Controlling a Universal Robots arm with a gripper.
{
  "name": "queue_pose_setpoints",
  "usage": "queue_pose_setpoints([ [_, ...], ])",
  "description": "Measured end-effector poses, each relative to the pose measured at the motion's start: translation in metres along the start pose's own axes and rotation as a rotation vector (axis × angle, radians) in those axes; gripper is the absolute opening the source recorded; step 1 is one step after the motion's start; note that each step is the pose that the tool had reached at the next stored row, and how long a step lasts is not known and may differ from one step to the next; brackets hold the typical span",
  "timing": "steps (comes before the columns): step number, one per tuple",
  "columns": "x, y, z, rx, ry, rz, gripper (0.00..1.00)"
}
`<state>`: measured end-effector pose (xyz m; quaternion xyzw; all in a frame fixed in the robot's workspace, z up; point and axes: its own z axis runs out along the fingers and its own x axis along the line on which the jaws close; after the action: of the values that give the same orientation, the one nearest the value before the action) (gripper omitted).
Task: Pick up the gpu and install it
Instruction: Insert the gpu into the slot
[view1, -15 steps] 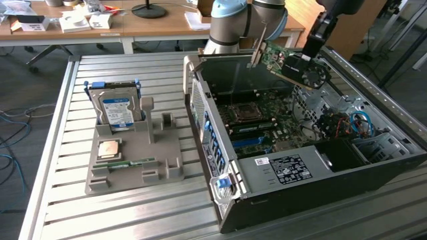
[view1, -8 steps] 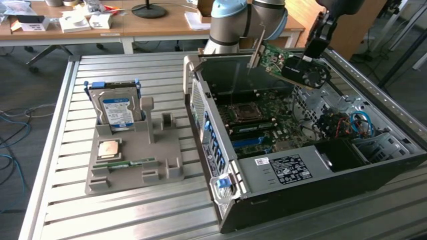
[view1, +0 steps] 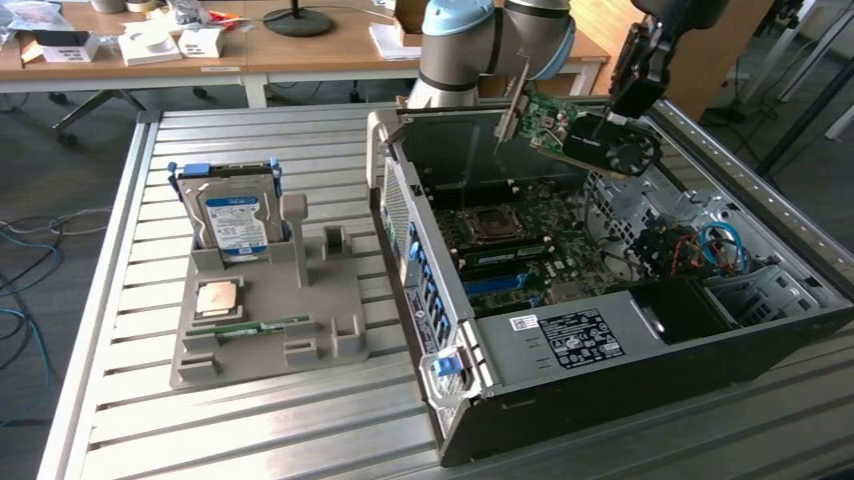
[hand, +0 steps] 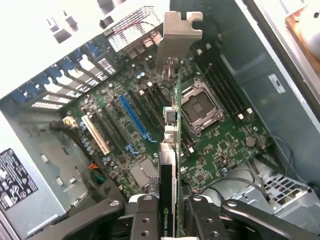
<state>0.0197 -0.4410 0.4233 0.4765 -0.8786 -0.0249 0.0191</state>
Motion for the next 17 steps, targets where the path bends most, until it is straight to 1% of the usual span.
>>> queue_pose_setpoints([
  [7, -0.0001, 0.0001, 0.0002, 0.0021, 0.0076, -0.094, 0.27],
  [17, -0.0004, 0.0003, 0.0003, 0.0036, 0.0156, -0.220, 0.27],
])
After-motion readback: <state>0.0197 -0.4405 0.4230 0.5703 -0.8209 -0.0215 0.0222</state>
